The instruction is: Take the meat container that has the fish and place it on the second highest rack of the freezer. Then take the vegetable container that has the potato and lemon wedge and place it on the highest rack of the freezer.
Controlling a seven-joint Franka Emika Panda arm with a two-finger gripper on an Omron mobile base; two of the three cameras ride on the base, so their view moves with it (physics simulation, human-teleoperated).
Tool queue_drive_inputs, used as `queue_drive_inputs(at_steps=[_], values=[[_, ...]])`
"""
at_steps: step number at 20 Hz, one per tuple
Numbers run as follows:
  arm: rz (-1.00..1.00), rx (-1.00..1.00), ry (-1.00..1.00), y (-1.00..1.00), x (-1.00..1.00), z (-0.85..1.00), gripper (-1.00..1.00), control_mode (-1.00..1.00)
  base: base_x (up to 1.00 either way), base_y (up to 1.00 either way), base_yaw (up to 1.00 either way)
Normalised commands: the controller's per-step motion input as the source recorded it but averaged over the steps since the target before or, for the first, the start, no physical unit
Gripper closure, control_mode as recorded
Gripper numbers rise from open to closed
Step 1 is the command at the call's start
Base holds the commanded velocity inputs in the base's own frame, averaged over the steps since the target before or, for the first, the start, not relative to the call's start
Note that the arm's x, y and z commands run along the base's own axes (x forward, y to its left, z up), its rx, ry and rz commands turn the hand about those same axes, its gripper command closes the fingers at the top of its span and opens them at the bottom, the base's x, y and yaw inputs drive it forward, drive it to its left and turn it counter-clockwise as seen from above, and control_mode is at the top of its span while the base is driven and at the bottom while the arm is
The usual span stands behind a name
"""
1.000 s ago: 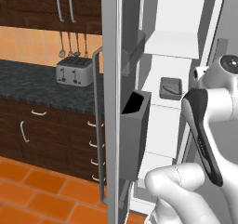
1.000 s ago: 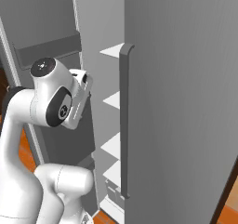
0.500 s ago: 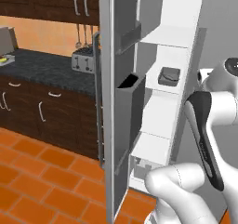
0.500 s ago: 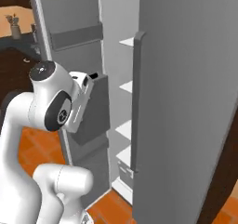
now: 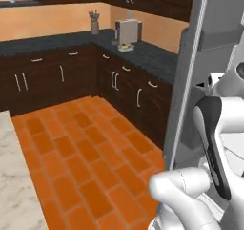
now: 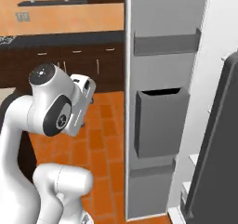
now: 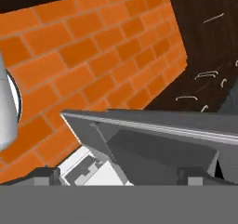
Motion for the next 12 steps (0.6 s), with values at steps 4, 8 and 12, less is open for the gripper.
queue_drive_inputs(at_steps=[4,8,12], values=[[0.0,0.0,0.0,0.0,0.0,0.0,-1.0,1.0,-0.02,0.01,0.96],[0.0,0.0,0.0,0.0,0.0,0.0,-1.0,1.0,0.2,0.05,0.74],[0.0,0.0,0.0,0.0,0.0,0.0,-1.0,1.0,0.97,0.0,0.03]])
